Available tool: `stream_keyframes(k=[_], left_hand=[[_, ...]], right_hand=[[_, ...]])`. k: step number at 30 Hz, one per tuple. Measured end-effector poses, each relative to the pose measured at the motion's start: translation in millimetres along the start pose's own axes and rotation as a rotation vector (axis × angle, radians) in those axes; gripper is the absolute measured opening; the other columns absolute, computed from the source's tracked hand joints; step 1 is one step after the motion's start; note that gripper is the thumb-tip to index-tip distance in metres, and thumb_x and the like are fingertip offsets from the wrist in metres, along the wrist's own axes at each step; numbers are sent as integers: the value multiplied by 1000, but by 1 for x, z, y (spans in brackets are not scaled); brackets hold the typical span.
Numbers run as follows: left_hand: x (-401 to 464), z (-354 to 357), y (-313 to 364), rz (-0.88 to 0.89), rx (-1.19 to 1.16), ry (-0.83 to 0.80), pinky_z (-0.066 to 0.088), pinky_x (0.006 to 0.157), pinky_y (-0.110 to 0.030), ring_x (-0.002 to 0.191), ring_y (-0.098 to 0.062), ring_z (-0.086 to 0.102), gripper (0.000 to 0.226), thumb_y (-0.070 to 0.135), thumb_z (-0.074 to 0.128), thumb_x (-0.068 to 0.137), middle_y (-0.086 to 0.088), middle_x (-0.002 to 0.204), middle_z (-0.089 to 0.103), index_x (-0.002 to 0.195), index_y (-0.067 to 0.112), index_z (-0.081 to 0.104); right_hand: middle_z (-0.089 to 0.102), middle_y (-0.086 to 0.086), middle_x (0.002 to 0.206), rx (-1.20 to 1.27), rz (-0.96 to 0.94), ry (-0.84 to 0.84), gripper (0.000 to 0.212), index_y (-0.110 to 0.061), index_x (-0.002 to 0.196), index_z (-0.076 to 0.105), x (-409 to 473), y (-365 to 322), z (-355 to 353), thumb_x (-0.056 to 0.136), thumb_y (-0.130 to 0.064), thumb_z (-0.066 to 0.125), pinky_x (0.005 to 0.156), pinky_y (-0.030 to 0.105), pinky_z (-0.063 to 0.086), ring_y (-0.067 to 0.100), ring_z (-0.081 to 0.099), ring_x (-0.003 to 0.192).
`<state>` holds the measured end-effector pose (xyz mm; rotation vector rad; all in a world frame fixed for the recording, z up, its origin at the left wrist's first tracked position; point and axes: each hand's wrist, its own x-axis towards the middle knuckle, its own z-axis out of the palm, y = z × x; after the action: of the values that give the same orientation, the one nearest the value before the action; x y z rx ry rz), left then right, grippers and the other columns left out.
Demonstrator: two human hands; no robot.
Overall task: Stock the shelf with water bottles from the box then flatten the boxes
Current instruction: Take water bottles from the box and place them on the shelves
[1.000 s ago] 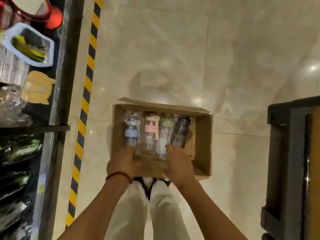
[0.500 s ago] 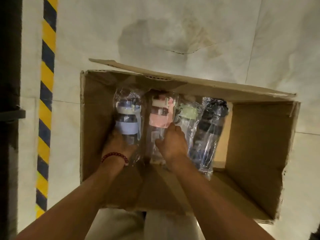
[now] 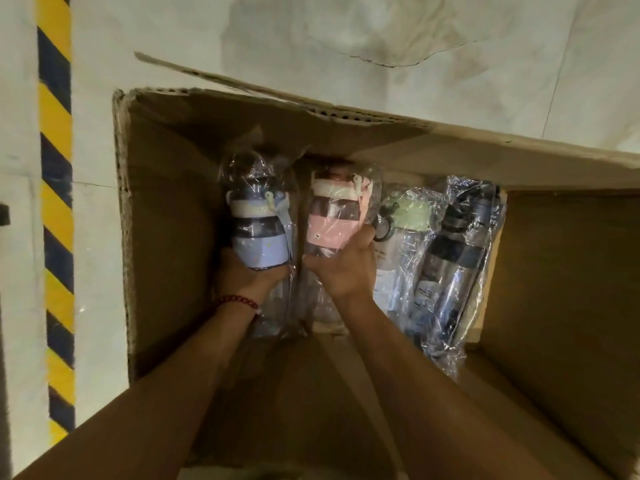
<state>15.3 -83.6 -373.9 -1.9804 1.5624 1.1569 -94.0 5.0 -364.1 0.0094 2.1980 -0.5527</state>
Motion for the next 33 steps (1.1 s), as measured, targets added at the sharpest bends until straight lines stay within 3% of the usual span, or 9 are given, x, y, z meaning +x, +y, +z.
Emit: stream_keyframes(k=[5, 7, 10, 13, 18, 23, 25, 29, 33], left_hand=[[-33, -18, 12, 73, -74, -80, 41, 89, -30, 116, -27, 52, 91, 24, 88, 58, -10, 131, 50, 133, 10, 38], [-56, -31, 14, 110, -127, -75, 46, 85, -32, 104, -25, 58, 87, 23, 90, 51, -8, 119, 57, 124, 11, 44], [-94, -53, 22, 122, -190, -63, 51, 80, -32, 94, -20, 59, 86, 29, 92, 42, -1, 105, 59, 113, 15, 45], [-133, -75, 30, 163, -223, -74, 47, 76, -27, 94, -19, 58, 80, 23, 92, 48, 0, 104, 56, 111, 19, 41], [-191, -118, 45, 263, -274, -54, 46, 64, -16, 85, -11, 61, 75, 35, 90, 44, 5, 98, 60, 103, 16, 49], [-257, -169, 69, 346, -407, 53, 38, 50, -1, 61, 16, 54, 52, 28, 84, 45, 20, 78, 51, 80, 32, 46], [-281, -191, 73, 322, -458, 97, 36, 53, -2, 64, 12, 51, 63, 36, 79, 37, 19, 81, 49, 88, 21, 47], [-329, -240, 72, 328, -531, 153, 53, 69, -25, 88, -16, 63, 98, 52, 81, 29, -1, 104, 62, 112, 8, 53], [-399, -286, 71, 307, -649, 265, 44, 72, -25, 87, -17, 54, 75, 12, 93, 46, -1, 98, 54, 106, 9, 47]], right_hand=[[53, 8, 120, 59, 27, -18, 95, -13, 127, 28, -30, -7, -21, 53, -41, 80, 87, 41, 52, 28, 54, 108], [56, 5, 112, 95, 17, 2, 92, -13, 124, 33, -50, -6, -37, 50, -40, 81, 74, 34, 54, 25, 57, 102], [54, -1, 102, 104, 29, -13, 79, -15, 121, 35, -84, -6, -71, 61, -22, 86, 57, 16, 42, 19, 58, 93], [56, -3, 103, 105, 18, -26, 79, -19, 120, 35, -118, -9, -106, 61, -22, 87, 58, 12, 38, 18, 58, 94], [54, -1, 108, 73, -80, -38, 81, -21, 121, 35, -176, -40, -158, 59, -26, 87, 71, 22, 42, 20, 56, 99], [49, -15, 101, 123, -227, -72, 75, -36, 110, 33, -235, -88, -204, 61, -27, 88, 67, 5, 42, 3, 53, 91], [49, -9, 110, 104, -272, -99, 81, -32, 119, 32, -256, -104, -222, 61, -31, 88, 77, 13, 43, 10, 52, 101], [48, -16, 106, 85, -435, -107, 82, -33, 119, 32, -302, -136, -260, 59, -28, 88, 74, 7, 41, 4, 52, 100], [50, -14, 107, 69, -545, -162, 75, -40, 112, 35, -357, -161, -300, 60, -22, 86, 79, 16, 45, 3, 54, 98]])
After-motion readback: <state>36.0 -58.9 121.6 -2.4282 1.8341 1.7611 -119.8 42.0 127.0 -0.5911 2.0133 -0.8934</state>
